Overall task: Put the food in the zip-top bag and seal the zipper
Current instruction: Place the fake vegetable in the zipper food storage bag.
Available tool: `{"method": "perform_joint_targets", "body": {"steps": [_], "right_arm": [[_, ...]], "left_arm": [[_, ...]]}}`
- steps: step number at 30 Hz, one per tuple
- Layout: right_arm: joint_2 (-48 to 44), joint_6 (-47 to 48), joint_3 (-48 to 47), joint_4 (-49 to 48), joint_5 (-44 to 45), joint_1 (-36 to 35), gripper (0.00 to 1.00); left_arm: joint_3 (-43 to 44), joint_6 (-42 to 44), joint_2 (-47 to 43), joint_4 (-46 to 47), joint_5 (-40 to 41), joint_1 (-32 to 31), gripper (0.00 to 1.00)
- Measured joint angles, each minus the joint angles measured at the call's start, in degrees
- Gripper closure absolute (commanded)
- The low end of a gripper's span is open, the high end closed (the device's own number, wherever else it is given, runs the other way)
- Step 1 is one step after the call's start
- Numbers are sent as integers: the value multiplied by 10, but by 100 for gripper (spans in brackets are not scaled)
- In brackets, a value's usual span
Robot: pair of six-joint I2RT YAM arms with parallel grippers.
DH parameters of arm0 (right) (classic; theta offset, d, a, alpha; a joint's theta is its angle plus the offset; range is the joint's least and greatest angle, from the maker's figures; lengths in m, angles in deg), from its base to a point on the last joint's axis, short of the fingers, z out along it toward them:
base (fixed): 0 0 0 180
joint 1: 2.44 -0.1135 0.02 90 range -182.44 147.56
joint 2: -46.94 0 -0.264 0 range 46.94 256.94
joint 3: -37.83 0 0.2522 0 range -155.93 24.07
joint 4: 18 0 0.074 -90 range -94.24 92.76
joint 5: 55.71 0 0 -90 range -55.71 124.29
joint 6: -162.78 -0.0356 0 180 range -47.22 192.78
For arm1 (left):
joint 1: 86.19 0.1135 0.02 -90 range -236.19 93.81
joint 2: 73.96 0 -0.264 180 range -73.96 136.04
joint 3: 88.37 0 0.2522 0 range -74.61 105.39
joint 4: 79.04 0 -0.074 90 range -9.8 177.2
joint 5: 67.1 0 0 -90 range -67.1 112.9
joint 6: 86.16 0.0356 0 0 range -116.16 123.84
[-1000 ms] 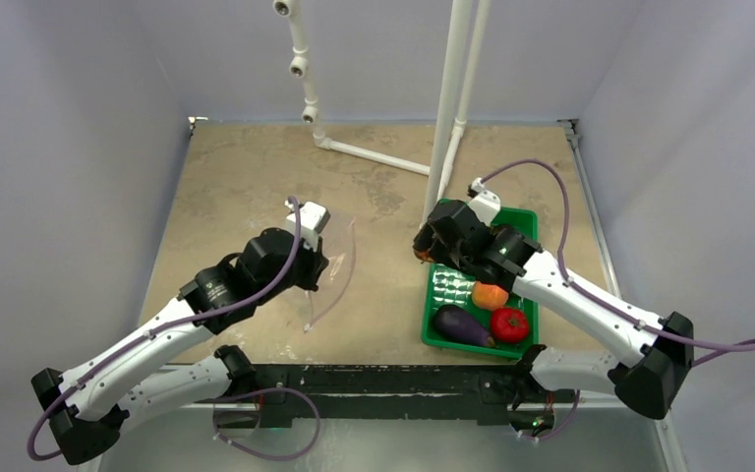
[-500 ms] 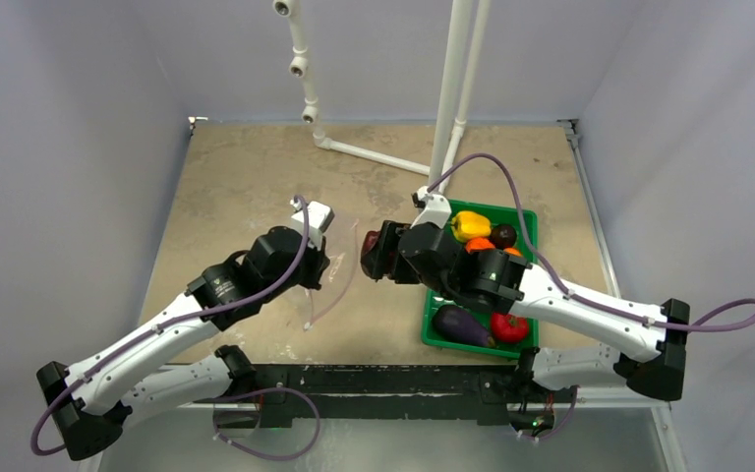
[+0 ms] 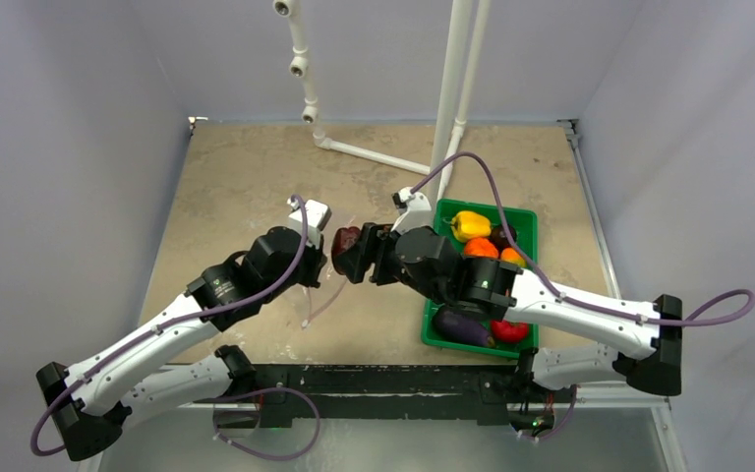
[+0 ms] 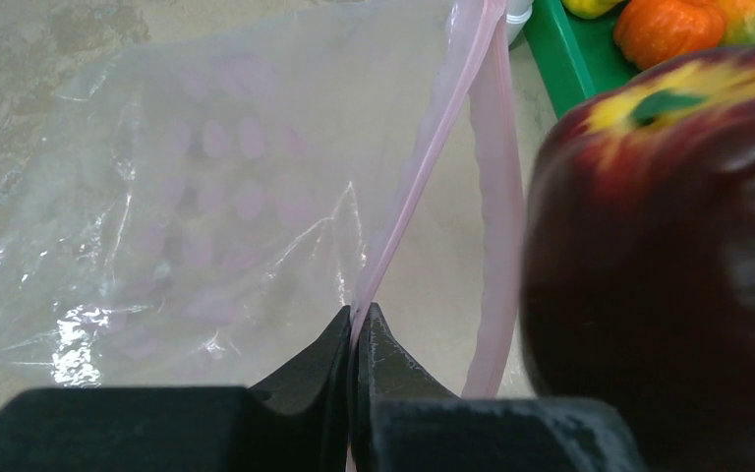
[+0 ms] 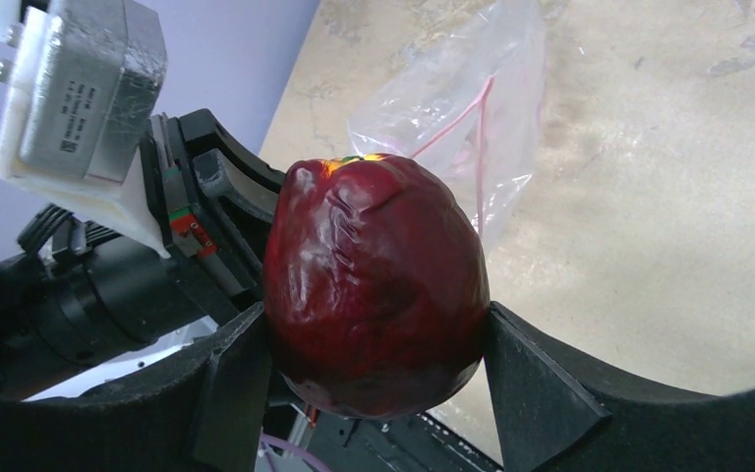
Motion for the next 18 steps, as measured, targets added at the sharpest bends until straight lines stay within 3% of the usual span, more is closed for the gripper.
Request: {"method": "perform_joint_targets", "body": {"steps": [18], "right_arm": [[53, -18, 70, -79, -27, -1, 92]], "left_arm": [[-1, 0, -9, 5, 1, 0, 100]]}}
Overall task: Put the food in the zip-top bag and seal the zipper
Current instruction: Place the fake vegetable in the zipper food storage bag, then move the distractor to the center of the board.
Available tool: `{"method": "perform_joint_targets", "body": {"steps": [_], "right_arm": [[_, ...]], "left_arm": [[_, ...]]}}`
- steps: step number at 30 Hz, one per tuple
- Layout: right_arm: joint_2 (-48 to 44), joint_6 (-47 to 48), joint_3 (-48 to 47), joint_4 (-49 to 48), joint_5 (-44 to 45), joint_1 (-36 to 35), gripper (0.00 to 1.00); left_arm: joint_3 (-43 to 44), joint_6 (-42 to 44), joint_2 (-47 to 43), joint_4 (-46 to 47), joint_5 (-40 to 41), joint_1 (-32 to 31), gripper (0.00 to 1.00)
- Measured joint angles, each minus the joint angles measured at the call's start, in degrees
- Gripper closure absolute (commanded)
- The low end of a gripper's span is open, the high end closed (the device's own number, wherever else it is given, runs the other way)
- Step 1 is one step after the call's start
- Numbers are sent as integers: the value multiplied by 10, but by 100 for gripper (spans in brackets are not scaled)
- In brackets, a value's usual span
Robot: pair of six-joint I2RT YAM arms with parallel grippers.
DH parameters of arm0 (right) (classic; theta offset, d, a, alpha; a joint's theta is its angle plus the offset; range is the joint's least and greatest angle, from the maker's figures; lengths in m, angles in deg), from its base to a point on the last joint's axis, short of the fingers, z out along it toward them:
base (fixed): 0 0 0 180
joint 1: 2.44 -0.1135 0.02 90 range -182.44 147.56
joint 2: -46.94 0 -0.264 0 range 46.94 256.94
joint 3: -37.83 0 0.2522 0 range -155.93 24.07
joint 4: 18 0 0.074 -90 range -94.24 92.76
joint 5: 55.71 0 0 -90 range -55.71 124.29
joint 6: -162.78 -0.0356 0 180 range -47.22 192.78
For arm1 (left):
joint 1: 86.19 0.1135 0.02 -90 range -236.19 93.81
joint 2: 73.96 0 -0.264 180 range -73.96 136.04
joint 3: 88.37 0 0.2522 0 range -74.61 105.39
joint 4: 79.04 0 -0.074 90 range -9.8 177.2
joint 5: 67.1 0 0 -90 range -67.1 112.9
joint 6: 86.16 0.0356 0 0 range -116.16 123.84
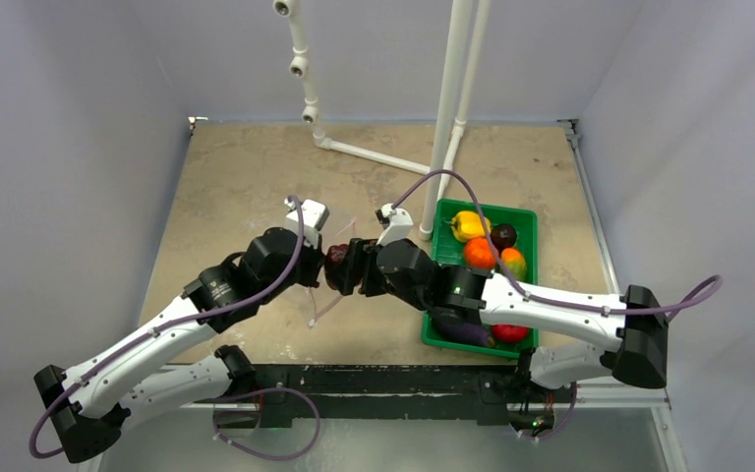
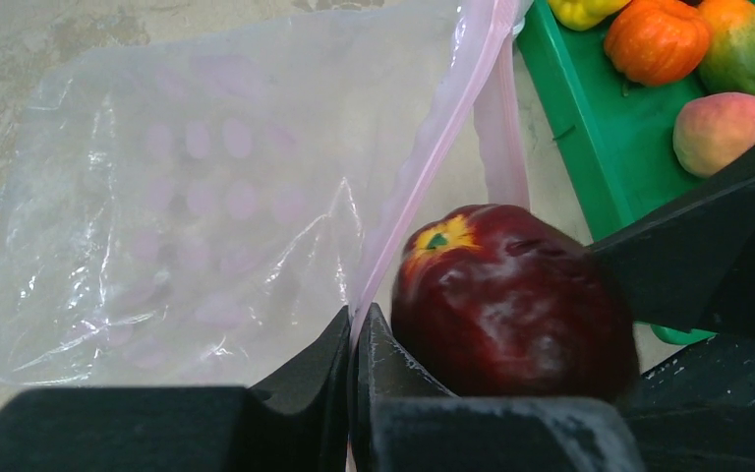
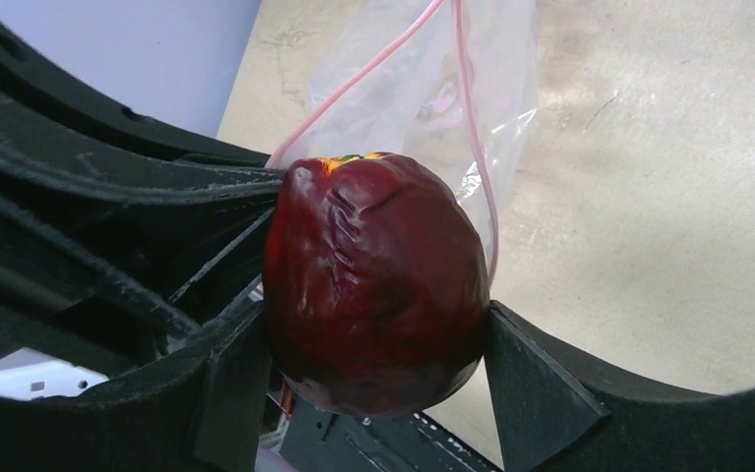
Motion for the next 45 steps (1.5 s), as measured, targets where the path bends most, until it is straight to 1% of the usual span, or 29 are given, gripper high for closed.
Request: {"method": "perform_joint_targets", "body": {"steps": [4, 6, 9, 15, 18, 21, 24, 28, 31, 35, 39, 41, 43, 45], "right_arm": [[28, -17, 0, -12, 0, 0, 90], [47, -26, 0, -12, 0, 0, 86], [70, -37, -1, -11, 1, 0, 74], [103, -45, -27, -6, 10, 0, 37], [109, -46, -38, 0, 21, 0, 21], [109, -49, -48, 15, 32, 0, 12], [109, -49, -58, 22, 42, 0, 8], [109, -48, -59, 25, 51, 0, 7], [109, -48, -61, 29, 56, 0, 9], [98, -47, -68, 46, 66, 0, 19], [59, -55, -73, 70, 76, 0, 29], [38, -62, -81, 91, 85, 0, 36], [21, -74, -90, 118, 101, 0, 45], [11, -96, -102, 155, 120, 3, 48]], "left_arm": [[-1, 0, -6, 0, 5, 1, 100], [-3, 0, -9, 0, 6, 3, 100], [-3, 0, -9, 0, 1, 3, 100], [-3, 0, -8, 3, -4, 3, 100], [-3, 0, -8, 9, -2, 3, 100], [-3, 0, -6, 16, 0, 3, 100], [-3, 1, -3, 15, 3, 3, 100], [-3, 1, -3, 15, 7, 4, 100], [-3, 1, -2, 15, 7, 4, 100], [-3, 0, 0, 14, 6, 4, 100], [-3, 0, 4, 12, 2, 3, 100], [-3, 0, 5, 11, 2, 3, 100], [-3, 0, 6, 11, 2, 3, 100], [-3, 0, 6, 10, 1, 3, 100]]}}
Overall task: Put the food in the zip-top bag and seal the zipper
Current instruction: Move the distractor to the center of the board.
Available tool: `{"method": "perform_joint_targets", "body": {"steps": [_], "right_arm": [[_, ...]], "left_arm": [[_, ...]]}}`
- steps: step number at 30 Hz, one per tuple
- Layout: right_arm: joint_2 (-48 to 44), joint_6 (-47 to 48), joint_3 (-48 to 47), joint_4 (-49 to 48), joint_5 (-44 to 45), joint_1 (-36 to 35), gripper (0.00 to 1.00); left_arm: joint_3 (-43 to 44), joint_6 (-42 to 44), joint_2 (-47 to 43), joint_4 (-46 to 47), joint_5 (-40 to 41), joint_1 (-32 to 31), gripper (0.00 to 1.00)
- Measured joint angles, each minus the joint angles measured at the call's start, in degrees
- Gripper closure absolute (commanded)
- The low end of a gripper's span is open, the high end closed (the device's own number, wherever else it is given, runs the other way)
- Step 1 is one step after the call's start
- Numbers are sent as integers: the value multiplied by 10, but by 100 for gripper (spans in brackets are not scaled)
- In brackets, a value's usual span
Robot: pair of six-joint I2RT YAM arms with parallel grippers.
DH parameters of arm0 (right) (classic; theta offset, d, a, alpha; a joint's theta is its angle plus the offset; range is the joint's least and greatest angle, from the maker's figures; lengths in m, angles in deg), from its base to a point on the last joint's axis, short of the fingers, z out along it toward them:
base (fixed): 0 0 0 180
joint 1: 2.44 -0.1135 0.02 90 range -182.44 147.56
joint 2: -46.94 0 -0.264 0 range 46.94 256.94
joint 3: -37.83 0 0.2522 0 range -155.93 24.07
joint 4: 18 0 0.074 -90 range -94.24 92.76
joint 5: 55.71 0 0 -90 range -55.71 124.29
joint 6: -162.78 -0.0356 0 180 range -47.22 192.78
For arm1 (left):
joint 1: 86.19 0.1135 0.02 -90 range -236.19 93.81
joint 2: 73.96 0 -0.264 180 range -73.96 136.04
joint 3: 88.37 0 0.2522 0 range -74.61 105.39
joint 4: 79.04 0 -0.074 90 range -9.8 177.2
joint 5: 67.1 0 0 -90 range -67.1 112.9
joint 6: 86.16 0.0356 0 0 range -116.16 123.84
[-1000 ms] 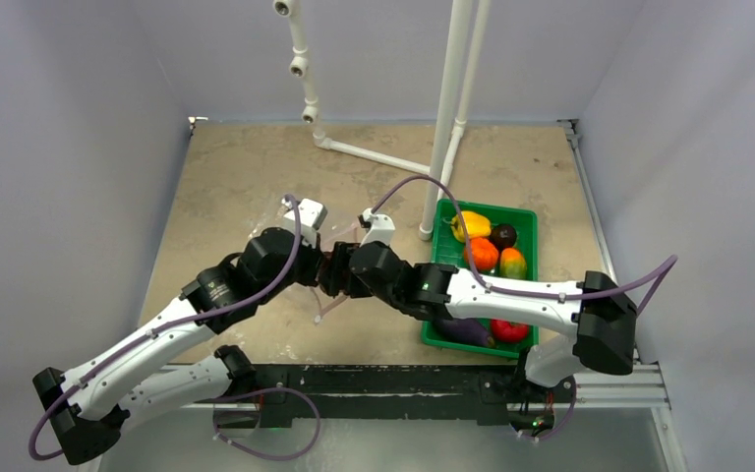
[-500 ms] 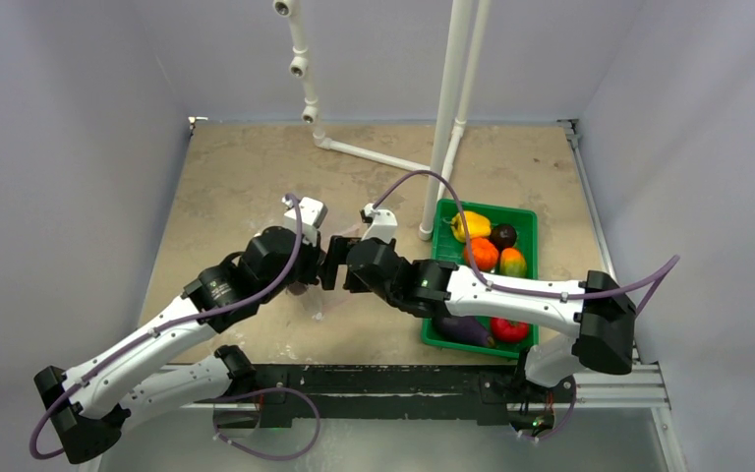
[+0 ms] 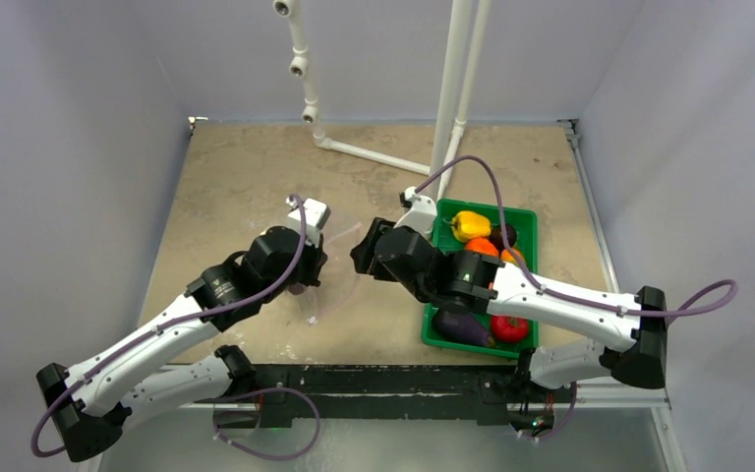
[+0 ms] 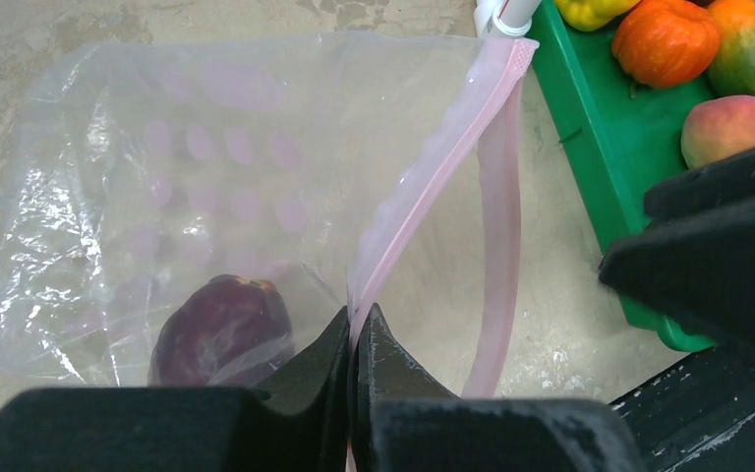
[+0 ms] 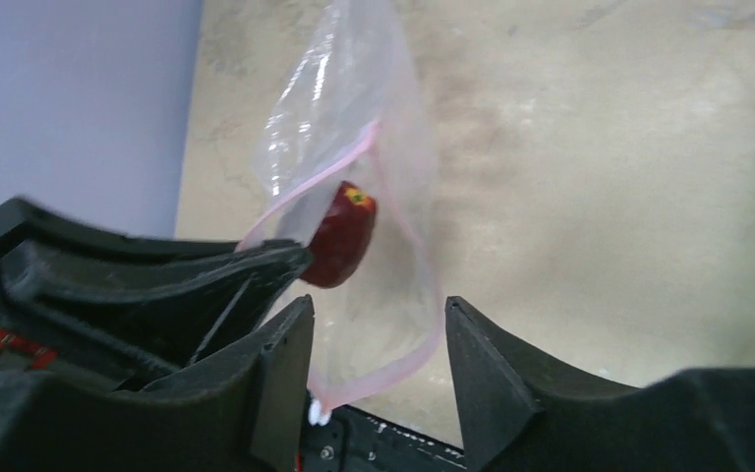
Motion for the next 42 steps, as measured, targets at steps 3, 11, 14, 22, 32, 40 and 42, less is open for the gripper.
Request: {"method": "perform_joint_targets", "body": {"steps": [3, 11, 14, 22, 32, 40, 42], "right_arm": [[-3, -22, -7, 50, 15, 20, 50], [-1, -27, 9, 101, 35, 122, 51], [1, -9, 16, 92, 35, 151, 52], [32, 68, 18, 35, 31, 254, 53], [79, 166, 2, -52, -11, 350, 54], [128, 217, -38, -89, -26, 390, 55], [136, 228, -49, -89, -27, 390, 56]], "left_arm": [[0, 0, 0, -4, -1, 0, 100], [0, 0, 0, -6, -2, 0, 100], [0, 0, 1, -6, -2, 0, 100], [0, 0, 4, -7, -2, 0, 100], [0, 0, 7, -7, -1, 0, 100], [0, 0, 11, -7, -1, 0, 100], [0, 0, 11, -7, 0, 0, 100]]}}
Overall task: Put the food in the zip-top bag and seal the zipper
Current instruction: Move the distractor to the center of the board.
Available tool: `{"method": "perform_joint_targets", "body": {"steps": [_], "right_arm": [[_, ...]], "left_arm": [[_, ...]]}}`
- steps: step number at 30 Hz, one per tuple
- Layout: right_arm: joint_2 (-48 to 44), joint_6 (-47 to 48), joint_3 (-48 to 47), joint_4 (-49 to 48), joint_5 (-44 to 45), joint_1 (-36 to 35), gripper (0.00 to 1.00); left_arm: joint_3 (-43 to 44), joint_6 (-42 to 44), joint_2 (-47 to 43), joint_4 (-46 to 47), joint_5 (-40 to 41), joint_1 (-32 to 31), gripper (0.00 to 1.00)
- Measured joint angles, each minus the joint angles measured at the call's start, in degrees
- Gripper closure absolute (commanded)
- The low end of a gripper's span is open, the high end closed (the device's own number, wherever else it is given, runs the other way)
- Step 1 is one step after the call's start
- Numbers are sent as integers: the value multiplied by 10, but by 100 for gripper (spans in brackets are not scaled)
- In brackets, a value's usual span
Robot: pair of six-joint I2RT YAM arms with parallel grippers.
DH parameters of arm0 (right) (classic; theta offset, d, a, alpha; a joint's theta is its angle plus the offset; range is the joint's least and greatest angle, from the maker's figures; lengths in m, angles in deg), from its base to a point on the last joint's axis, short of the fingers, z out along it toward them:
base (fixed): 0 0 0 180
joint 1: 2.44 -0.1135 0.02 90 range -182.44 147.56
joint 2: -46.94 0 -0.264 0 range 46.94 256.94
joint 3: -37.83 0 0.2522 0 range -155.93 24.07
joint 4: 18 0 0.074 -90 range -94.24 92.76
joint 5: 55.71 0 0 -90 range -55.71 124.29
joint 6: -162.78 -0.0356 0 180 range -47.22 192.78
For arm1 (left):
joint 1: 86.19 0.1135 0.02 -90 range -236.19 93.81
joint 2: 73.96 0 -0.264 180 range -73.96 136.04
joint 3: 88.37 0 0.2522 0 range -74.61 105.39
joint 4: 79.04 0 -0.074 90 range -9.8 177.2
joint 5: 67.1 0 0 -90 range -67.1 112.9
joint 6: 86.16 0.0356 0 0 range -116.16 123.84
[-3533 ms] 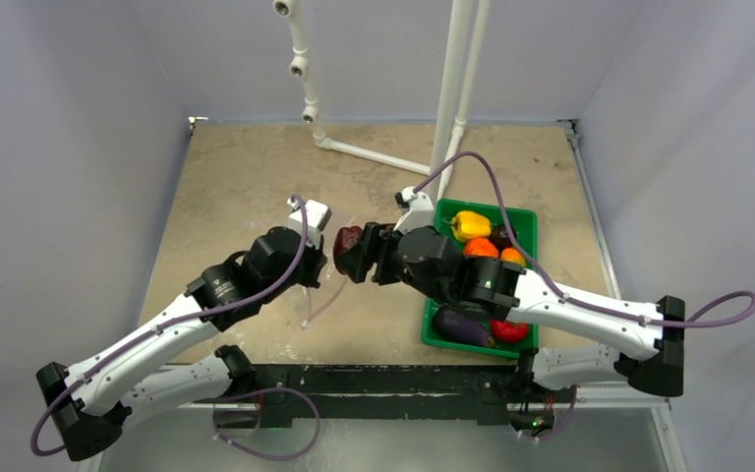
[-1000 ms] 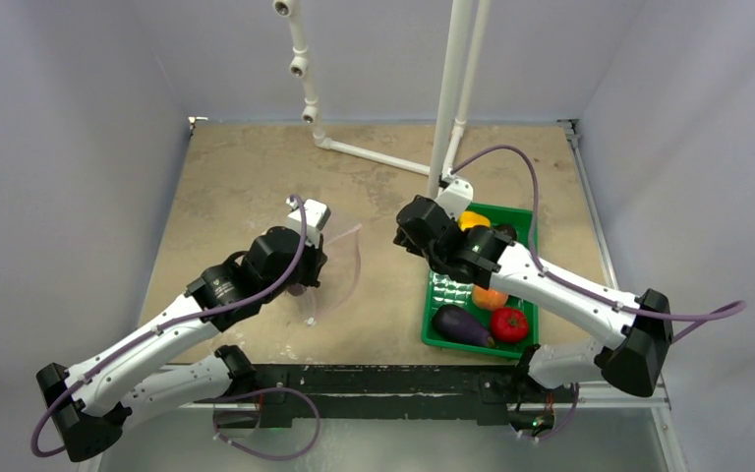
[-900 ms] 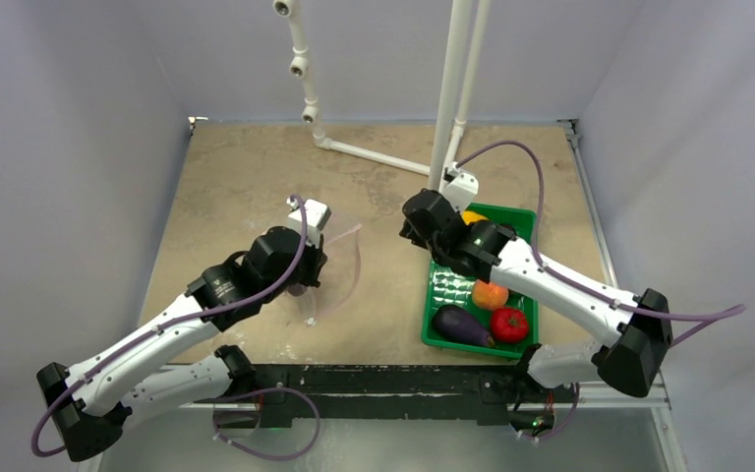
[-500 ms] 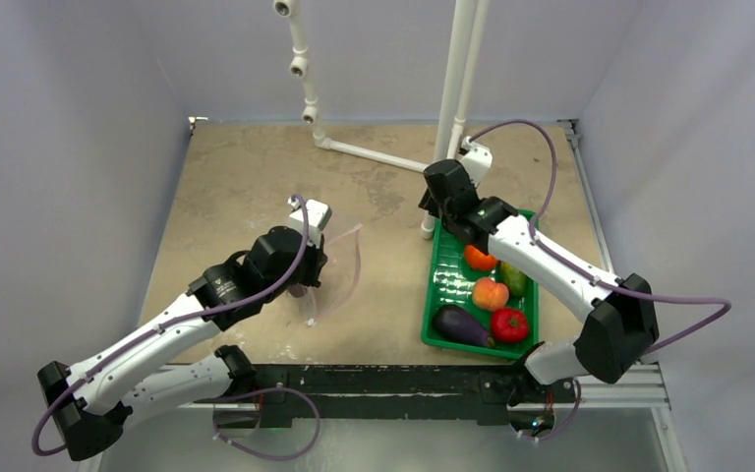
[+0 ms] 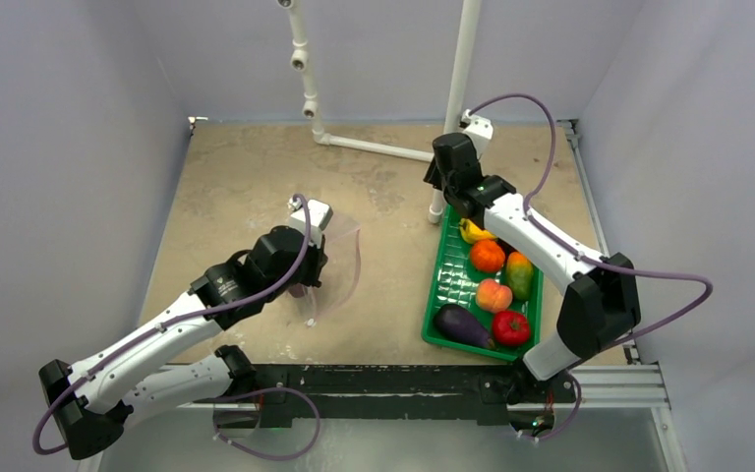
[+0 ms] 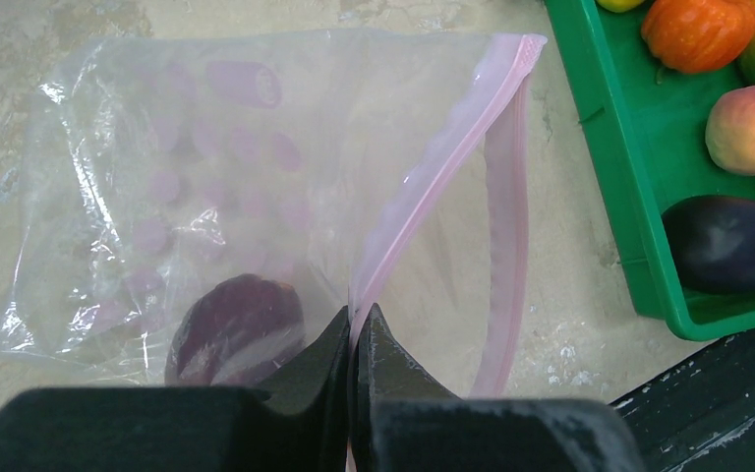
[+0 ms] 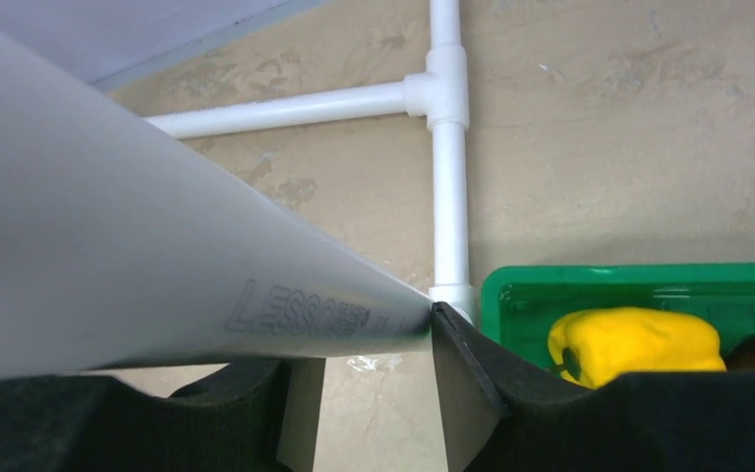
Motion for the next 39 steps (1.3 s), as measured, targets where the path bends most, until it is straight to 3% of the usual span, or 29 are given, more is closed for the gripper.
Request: {"method": "perform_joint_targets", "body": {"steps": [8, 26, 39], "right_arm": [[13, 17, -19, -17, -12, 2, 55], [-92, -5, 89, -39, -51, 11, 42], [-203, -98, 193, 43, -63, -74, 41]], "left_arm": [[0, 0, 0, 0, 1, 0, 100], [0, 0, 0, 0, 1, 0, 100], [0, 0, 0, -1, 1, 0, 100]]}}
